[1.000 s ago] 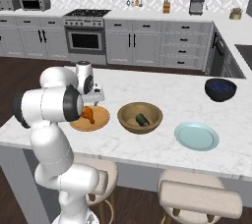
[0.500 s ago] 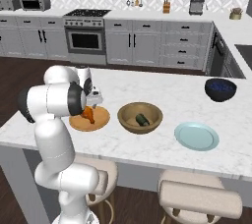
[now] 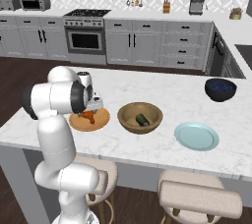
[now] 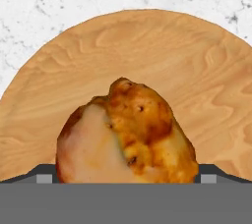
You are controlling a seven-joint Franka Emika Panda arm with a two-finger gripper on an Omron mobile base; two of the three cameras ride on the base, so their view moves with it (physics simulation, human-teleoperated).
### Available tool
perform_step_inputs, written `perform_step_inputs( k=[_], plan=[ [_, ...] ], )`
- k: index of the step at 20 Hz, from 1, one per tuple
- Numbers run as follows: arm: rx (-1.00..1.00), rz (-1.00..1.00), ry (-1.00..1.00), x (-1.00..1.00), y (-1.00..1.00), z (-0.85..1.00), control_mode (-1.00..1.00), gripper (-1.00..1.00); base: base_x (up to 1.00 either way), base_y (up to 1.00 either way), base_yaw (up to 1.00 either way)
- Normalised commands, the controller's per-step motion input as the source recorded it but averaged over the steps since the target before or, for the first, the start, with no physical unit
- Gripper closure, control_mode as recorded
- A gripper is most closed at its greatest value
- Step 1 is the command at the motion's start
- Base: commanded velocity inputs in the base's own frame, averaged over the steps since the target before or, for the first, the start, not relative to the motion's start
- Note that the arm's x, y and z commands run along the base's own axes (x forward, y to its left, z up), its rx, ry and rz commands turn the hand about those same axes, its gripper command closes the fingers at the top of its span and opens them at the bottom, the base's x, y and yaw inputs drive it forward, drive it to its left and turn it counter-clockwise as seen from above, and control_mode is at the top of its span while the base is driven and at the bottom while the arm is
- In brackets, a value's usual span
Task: Pick the chicken drumstick and cucumber from their plates and place them in the bowl. Then put the bowl in the fridge.
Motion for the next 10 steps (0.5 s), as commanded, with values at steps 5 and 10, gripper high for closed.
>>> perform_step_inputs(
  k=[5,10],
  plan=[
    [0.0,0.09,0.02,-0.09,0.0,-0.23,-1.0,1.0,0.0,0.0,0.0],
    [0.0,0.01,-0.03,-0.77,0.0,0.28,-1.0,1.0,0.0,0.0,0.0]
  ],
)
